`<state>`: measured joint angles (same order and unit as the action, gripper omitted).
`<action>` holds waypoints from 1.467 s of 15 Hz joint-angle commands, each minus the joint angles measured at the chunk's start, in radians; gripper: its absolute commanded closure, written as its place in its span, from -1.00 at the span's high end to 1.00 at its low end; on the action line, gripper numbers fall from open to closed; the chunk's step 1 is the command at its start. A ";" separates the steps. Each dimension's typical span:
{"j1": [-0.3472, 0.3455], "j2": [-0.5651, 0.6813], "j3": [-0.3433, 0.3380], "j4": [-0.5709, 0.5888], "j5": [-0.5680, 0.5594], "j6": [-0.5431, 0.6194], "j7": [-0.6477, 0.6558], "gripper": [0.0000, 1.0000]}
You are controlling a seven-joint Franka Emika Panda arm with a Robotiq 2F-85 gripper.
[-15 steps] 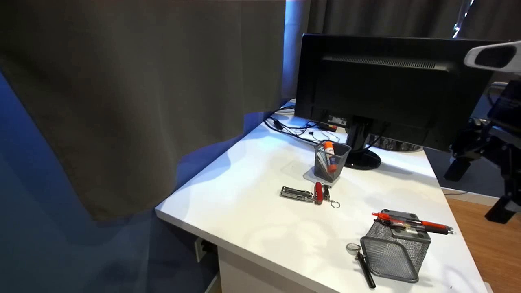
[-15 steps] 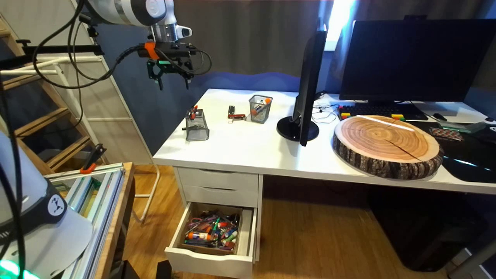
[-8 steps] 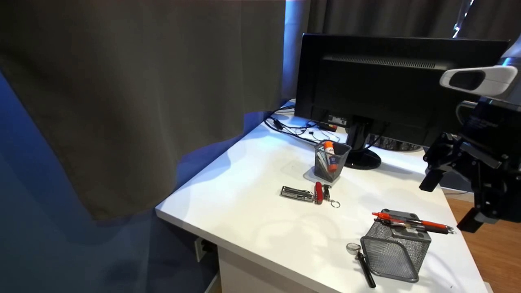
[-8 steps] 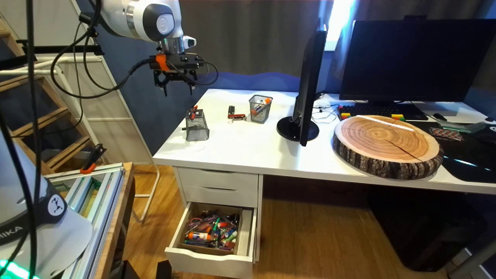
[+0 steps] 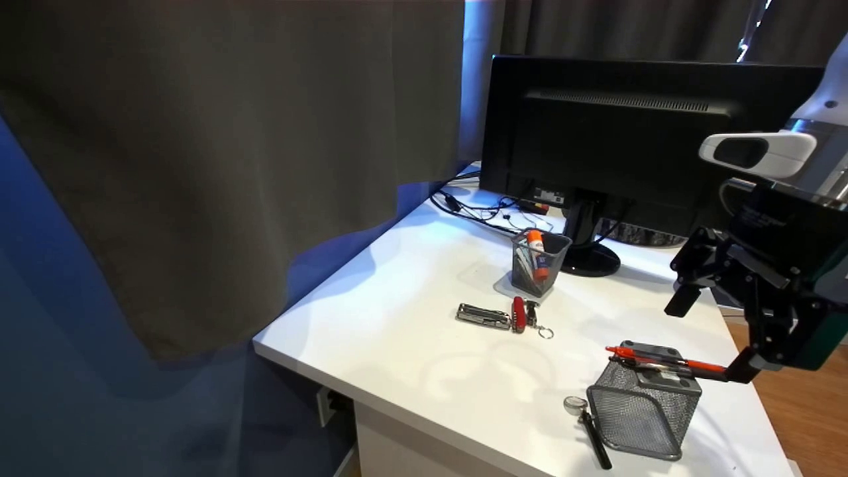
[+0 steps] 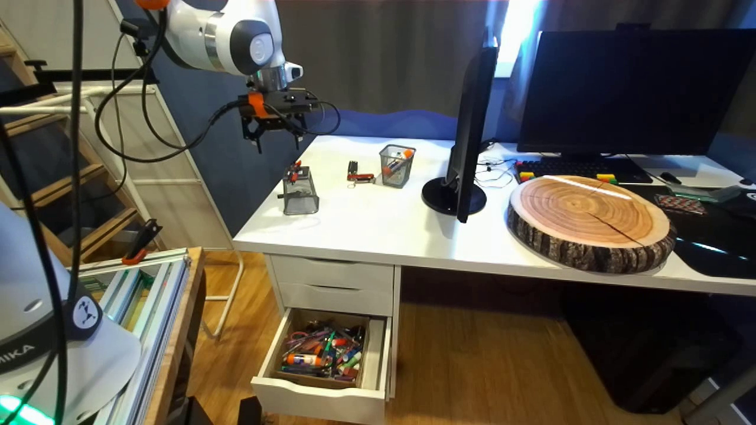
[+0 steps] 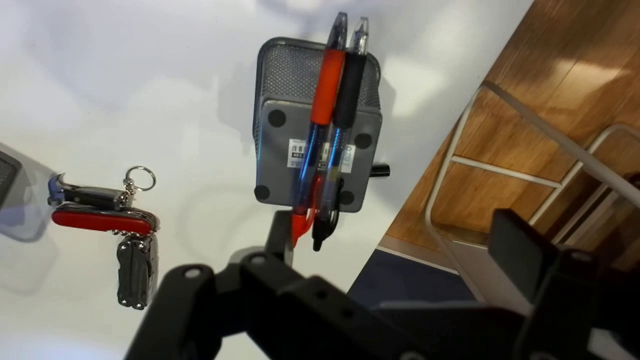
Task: Pick up the red and black pen together and put them on the table, turn the gray pen holder the right way up
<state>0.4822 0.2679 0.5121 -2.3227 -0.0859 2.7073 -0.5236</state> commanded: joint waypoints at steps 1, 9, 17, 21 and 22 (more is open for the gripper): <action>-0.011 0.045 0.001 0.029 -0.065 0.023 0.015 0.98; -0.004 0.105 -0.036 0.061 -0.145 0.050 0.056 0.86; -0.002 0.156 -0.055 0.088 -0.181 0.058 0.070 0.22; 0.000 0.172 -0.057 0.097 -0.186 0.058 0.074 0.19; 0.000 0.174 -0.057 0.097 -0.186 0.058 0.075 0.22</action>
<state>0.4758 0.4173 0.4616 -2.2454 -0.2341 2.7502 -0.4832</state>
